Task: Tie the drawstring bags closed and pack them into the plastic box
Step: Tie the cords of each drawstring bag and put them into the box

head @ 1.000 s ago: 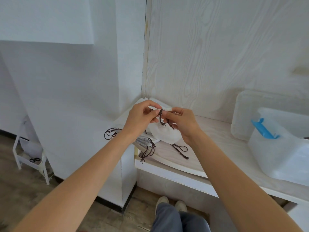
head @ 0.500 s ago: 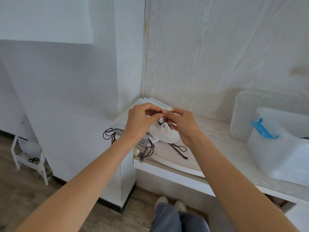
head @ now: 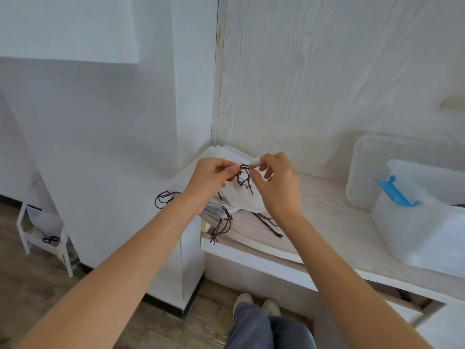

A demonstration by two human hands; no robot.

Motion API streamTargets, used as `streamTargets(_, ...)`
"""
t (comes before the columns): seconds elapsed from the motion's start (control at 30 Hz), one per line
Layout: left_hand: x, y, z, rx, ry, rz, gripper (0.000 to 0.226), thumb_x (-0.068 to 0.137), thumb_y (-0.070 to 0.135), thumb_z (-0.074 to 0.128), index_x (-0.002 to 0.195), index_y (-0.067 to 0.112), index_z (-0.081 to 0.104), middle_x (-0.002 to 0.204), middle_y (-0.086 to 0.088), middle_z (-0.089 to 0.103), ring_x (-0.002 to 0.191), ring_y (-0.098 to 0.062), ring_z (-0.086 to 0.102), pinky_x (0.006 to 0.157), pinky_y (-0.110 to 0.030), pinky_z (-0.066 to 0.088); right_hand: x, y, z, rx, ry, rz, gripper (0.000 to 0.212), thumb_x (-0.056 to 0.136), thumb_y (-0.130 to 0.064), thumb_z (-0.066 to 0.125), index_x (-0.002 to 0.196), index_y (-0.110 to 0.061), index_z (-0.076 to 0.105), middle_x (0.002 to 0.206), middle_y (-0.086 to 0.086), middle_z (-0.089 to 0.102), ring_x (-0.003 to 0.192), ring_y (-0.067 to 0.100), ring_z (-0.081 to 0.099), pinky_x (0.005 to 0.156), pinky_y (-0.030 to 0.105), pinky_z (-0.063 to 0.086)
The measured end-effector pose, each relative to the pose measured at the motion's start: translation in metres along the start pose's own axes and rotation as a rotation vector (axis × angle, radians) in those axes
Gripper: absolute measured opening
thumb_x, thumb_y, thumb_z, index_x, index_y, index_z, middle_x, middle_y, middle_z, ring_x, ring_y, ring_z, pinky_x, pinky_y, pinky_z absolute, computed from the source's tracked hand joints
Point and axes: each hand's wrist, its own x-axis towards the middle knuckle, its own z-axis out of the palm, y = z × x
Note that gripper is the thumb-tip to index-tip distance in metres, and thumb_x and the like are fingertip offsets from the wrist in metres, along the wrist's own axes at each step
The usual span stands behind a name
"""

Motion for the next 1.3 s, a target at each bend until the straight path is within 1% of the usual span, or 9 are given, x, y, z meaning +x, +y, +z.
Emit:
streamTargets(0.17,0.001,0.001,0.000,-0.017,-0.018,-0.024,0.015,0.091,0.013,0.057,0.099,0.006,0.069,0.079,0.002,0.065,0.067,-0.003,0.057,0.054,-0.006,0.043,-0.007,-0.003,0.007,-0.150,-0.110,-0.006,0.014,0.085,-0.023,0.065,0.097,-0.016,0.069,0.088,-0.007,0.050,0.067,0.003,0.043,0.056,0.008,0.032)
streamTargets(0.3,0.000,0.002,-0.001,-0.005,-0.060,-0.018,0.017,0.092,0.012,0.057,0.101,0.004,0.068,0.081,-0.001,0.066,0.069,-0.004,0.057,0.056,-0.006,0.044,-0.004,-0.002,0.010,-0.152,-0.136,0.070,0.020,0.085,-0.028,0.065,0.102,-0.017,0.068,0.094,-0.003,0.054,0.075,0.008,0.049,0.062,0.018,0.033)
streamTargets(0.43,0.000,0.004,-0.003,-0.020,-0.091,-0.018,0.016,0.092,0.011,0.056,0.101,0.004,0.067,0.078,0.002,0.065,0.068,-0.001,0.057,0.059,-0.006,0.044,0.001,-0.004,0.010,-0.059,-0.186,0.111,0.019,0.084,-0.028,0.067,0.098,-0.016,0.068,0.095,-0.001,0.059,0.076,0.010,0.053,0.070,0.021,0.038)
streamTargets(0.67,0.001,0.006,-0.006,-0.056,-0.086,-0.010,0.009,0.089,0.011,0.060,0.095,0.009,0.067,0.081,0.001,0.067,0.072,-0.003,0.059,0.061,-0.006,0.047,0.006,-0.005,0.007,0.077,-0.213,0.161,0.009,0.080,-0.022,0.071,0.077,-0.014,0.070,0.076,0.000,0.064,0.070,0.010,0.056,0.064,0.022,0.041)
streamTargets(0.9,-0.002,0.005,-0.013,-0.051,-0.019,0.014,0.007,0.085,0.006,0.065,0.089,0.011,0.068,0.079,0.000,0.066,0.057,0.009,0.057,0.056,-0.004,0.044,0.011,-0.001,-0.008,0.103,-0.220,0.166,0.010,0.081,-0.022,0.070,0.074,-0.015,0.067,0.066,-0.006,0.059,0.060,0.005,0.052,0.055,0.011,0.037)
streamTargets(0.97,-0.002,0.005,-0.012,-0.047,-0.009,0.016,0.007,0.085,0.006,0.065,0.087,0.012,0.068,0.078,-0.001,0.065,0.056,0.009,0.057,0.056,-0.004,0.044,0.011,0.001,-0.012,0.134,-0.238,0.189,0.012,0.082,-0.023,0.069,0.076,-0.013,0.068,0.064,-0.007,0.059,0.059,0.008,0.051,0.052,0.010,0.034)
streamTargets(1.07,-0.004,0.007,-0.009,-0.042,-0.017,0.008,0.007,0.085,0.008,0.065,0.086,0.014,0.068,0.078,0.000,0.066,0.060,0.005,0.058,0.057,-0.005,0.044,0.010,0.003,-0.014,0.237,-0.238,0.247,0.017,0.082,-0.021,0.069,0.069,-0.013,0.061,0.063,-0.008,0.056,0.061,0.012,0.051,0.050,0.009,0.032)
streamTargets(1.17,-0.006,0.008,-0.007,-0.036,-0.016,-0.001,0.007,0.085,0.010,0.065,0.086,0.016,0.069,0.076,0.003,0.066,0.064,0.000,0.059,0.056,-0.005,0.045,0.010,0.003,-0.017,0.333,-0.248,0.309,0.026,0.082,-0.020,0.069,0.061,-0.018,0.053,0.063,-0.007,0.055,0.062,0.011,0.052,0.063,0.020,0.039)
streamTargets(1.3,-0.006,0.007,-0.006,-0.059,0.023,-0.016,0.007,0.086,0.011,0.064,0.091,0.010,0.069,0.072,0.005,0.064,0.054,0.009,0.056,0.053,-0.004,0.042,0.010,0.005,-0.018,0.480,-0.243,0.415,0.027,0.083,-0.020,0.068,0.062,-0.015,0.052,0.064,-0.001,0.052,0.064,0.012,0.046,0.061,0.023,0.040)
